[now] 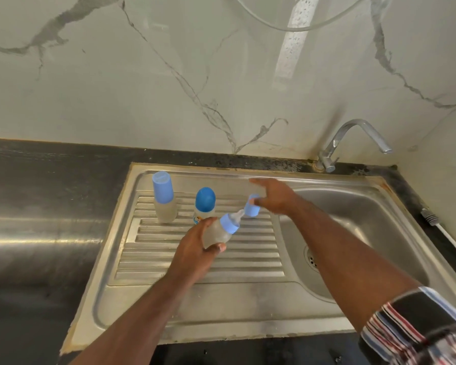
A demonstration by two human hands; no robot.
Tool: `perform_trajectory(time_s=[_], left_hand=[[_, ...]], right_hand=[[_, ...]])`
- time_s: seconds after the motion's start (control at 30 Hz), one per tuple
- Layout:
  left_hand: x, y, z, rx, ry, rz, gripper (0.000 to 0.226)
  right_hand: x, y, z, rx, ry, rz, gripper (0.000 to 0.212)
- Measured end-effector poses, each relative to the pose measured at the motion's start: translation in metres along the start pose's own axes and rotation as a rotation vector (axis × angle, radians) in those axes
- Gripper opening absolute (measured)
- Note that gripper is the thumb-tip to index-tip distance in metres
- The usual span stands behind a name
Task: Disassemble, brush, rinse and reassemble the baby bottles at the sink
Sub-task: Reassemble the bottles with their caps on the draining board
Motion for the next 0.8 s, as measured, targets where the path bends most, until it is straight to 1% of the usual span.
perform_trajectory(time_s=[0.03, 0.07, 0.1, 0.13, 0.17, 0.2, 0.23, 0.27, 0.3, 0.33, 0.37, 0.43, 0.53, 0.63, 0.7, 0.8], left_hand=[[0.001, 0.001, -0.001, -0.004, 0.008, -0.006, 0.056], [0.002, 0.002, -0.001, -0.009, 0.014, -0.010, 0.056], [0.003, 0.002, -0.002, -0.018, 0.021, -0.019, 0.055], [0.003, 0.003, -0.002, -0.027, 0.024, -0.028, 0.055], [0.003, 0.002, -0.002, -0.027, 0.028, -0.035, 0.054], [0.002, 0.000, -0.002, -0.024, 0.028, -0.040, 0.053], [0.001, -0.001, -0.003, -0.020, 0.028, -0.044, 0.052], [0.000, -0.003, -0.002, -0.015, 0.025, -0.049, 0.051], [-0.001, -0.004, -0.003, -0.016, 0.024, -0.054, 0.050], [-0.002, -0.005, -0.004, -0.017, 0.025, -0.064, 0.049], [-0.002, -0.007, -0.005, -0.015, 0.031, -0.068, 0.048], [0.000, -0.013, -0.005, -0.008, 0.049, -0.072, 0.049], [0.004, -0.023, -0.004, 0.016, 0.099, -0.061, 0.049], [0.002, -0.025, -0.006, 0.026, 0.117, -0.029, 0.049], [-0.001, -0.032, -0.008, 0.066, 0.094, 0.008, 0.053], [-0.010, -0.046, -0.008, 0.141, 0.000, 0.023, 0.053]], right_hand=[[0.024, -0.003, 0.000, -0.045, 0.131, -0.112, 0.077], [0.045, -0.008, 0.000, -0.074, 0.220, -0.201, 0.082], [0.057, -0.009, 0.001, -0.111, 0.241, -0.252, 0.078], [0.063, -0.010, 0.004, -0.137, 0.219, -0.266, 0.068], [0.058, -0.007, 0.005, -0.147, 0.147, -0.227, 0.057], [0.046, -0.004, 0.006, -0.133, 0.068, -0.145, 0.047], [0.030, -0.003, 0.005, -0.084, 0.006, 0.017, 0.041], [0.008, -0.002, 0.000, -0.006, -0.040, 0.251, 0.037], [-0.009, 0.003, -0.010, 0.025, -0.020, 0.471, 0.037], [-0.024, 0.010, -0.019, 0.027, 0.025, 0.628, 0.039], [-0.037, 0.021, -0.030, -0.025, 0.069, 0.660, 0.041], [-0.046, 0.040, -0.049, -0.151, 0.121, 0.507, 0.044], [-0.031, 0.054, -0.063, -0.196, 0.144, 0.313, 0.043], [-0.029, 0.058, -0.071, -0.214, 0.112, 0.249, 0.044], [-0.032, 0.059, -0.074, -0.225, 0.093, 0.216, 0.045], [-0.040, 0.063, -0.076, -0.212, 0.027, 0.137, 0.042]])
Point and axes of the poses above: each hand's wrist, its own z-axis towards the middle knuckle, its own x-axis out of the palm, y = z × x, the point moved 10 cm from there along z, towards the middle knuckle, and after that the axes turned 11 degrees about -y, right-handed, at the moved point
